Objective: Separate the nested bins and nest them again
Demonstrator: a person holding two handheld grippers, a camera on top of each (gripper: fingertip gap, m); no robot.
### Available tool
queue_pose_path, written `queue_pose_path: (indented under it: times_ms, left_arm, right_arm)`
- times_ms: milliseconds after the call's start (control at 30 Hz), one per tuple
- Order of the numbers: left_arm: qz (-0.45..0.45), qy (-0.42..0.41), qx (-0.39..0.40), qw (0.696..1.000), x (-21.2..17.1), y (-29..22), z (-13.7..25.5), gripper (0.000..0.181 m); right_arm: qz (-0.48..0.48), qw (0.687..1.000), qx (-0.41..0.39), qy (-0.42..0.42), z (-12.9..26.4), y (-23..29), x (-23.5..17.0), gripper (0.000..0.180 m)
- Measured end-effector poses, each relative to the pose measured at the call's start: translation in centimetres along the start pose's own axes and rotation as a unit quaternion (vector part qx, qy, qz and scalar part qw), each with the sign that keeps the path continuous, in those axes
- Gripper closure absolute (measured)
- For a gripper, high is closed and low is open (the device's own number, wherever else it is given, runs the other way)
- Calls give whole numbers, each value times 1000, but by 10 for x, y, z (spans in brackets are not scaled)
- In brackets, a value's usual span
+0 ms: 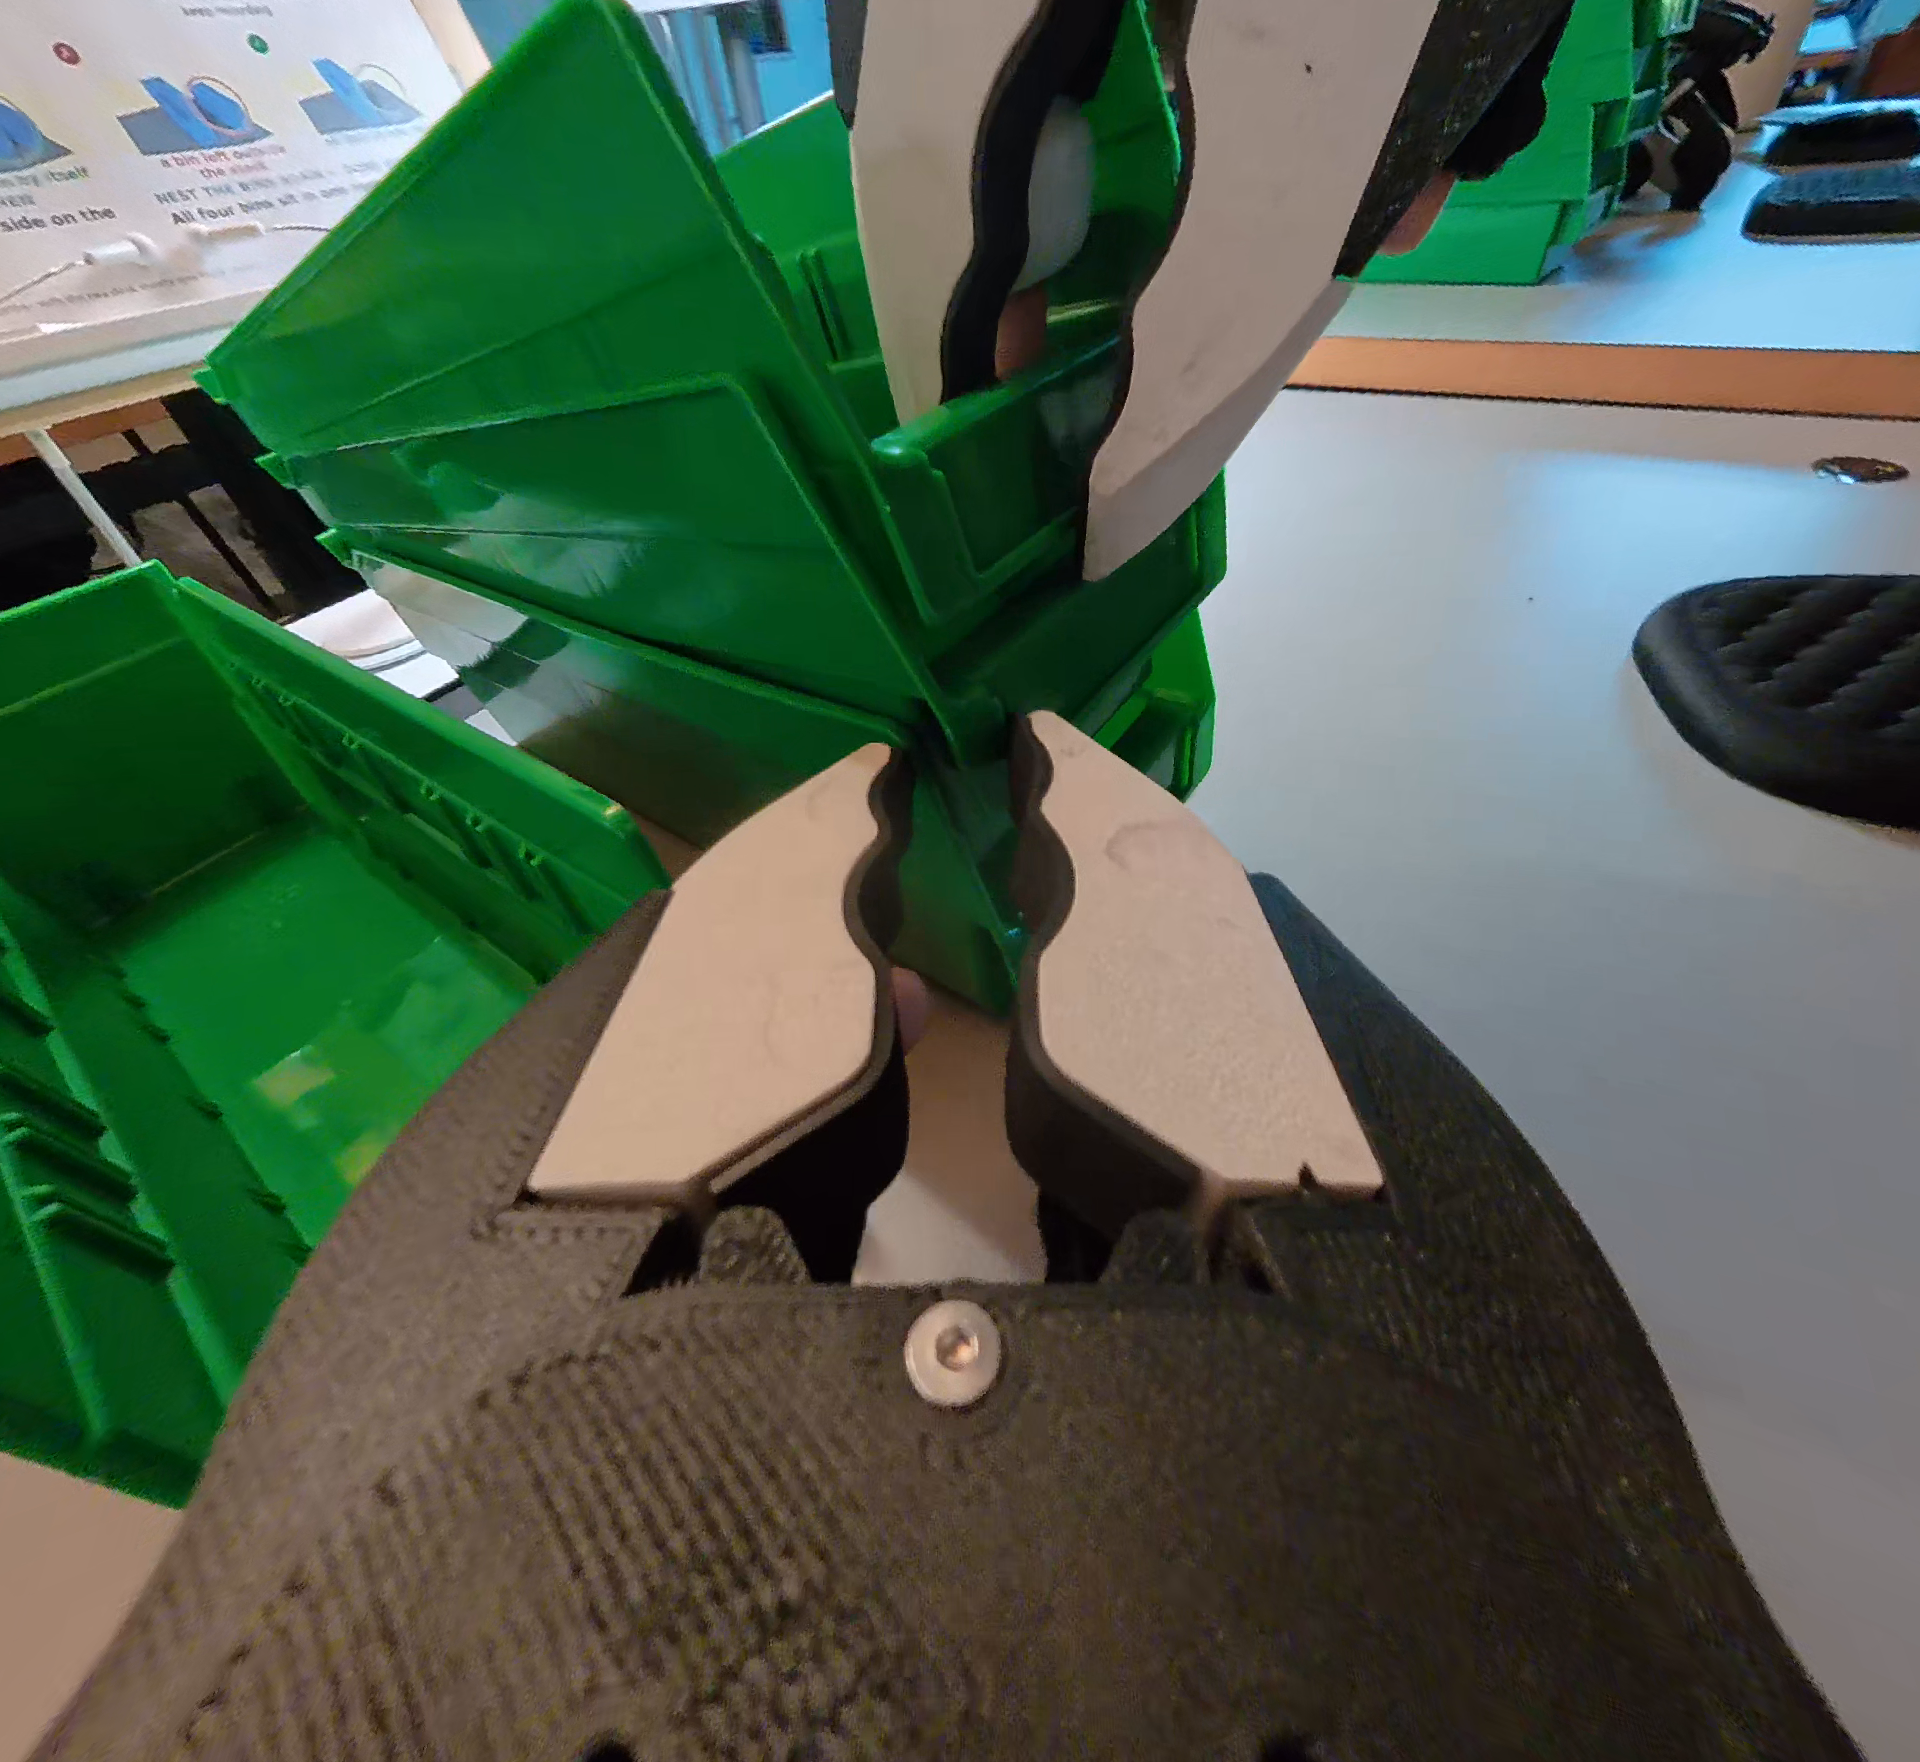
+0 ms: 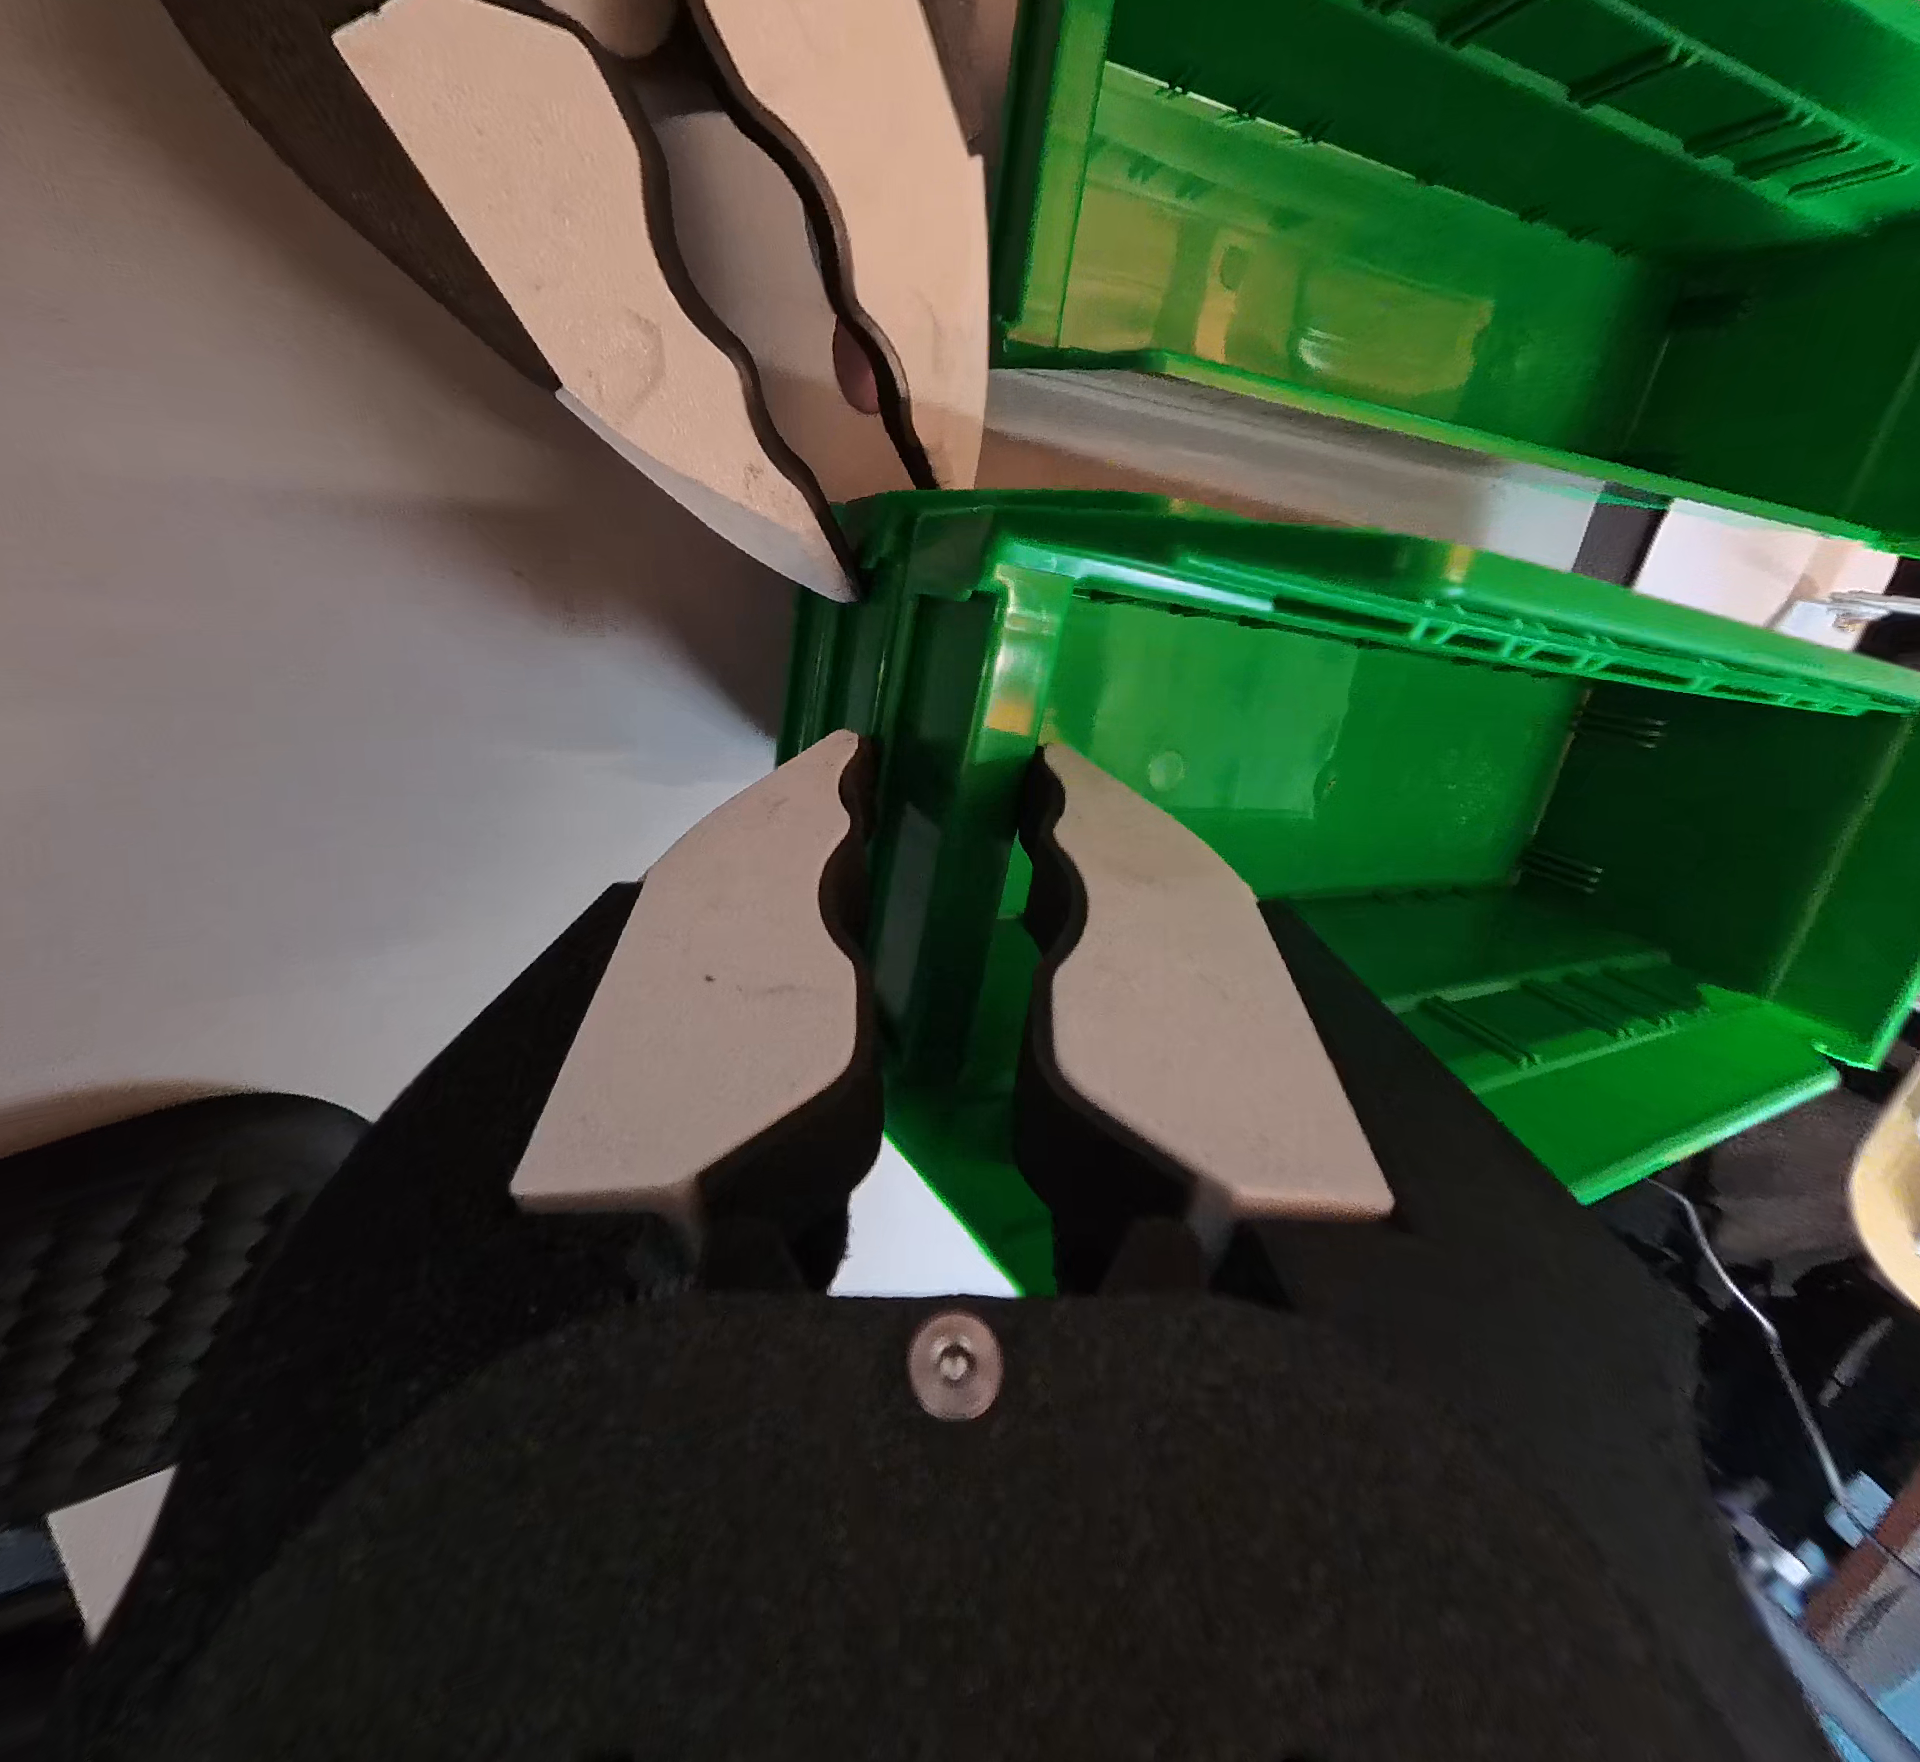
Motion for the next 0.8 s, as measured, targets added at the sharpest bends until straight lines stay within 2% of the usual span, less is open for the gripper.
queue_pose_path:
  times_ms: [200,433,600,700,800]
  left_arm:
    - [-3,-4,5,1000,12,8,10,158]
    - [-103,-33,32,994,49,-2,27,158]
    - [-199,35,32,979,55,-11,24,154]
    - [-261,89,27,961,56,-19,18,155]
    - [-327,162,33,930,52,-23,9,156]
  right_arm:
    - [-22,998,-55,-32,5,-2,5,150]
    - [17,997,-74,-21,-8,9,12,149]
    - [6,991,-115,-67,4,3,17,148]
    - [-38,982,-120,-143,39,-10,8,142]
    - [-100,963,-162,-191,79,-44,-22,144]
Point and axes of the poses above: each gripper's, where its closed fingertips meet, z back along the fingers, x out of its top, y = z × x across the jaws, the point moved 5 cm from there along z, back along the fingers, and after that the axes turned 13 degrees about z, right-handed, at the moved point
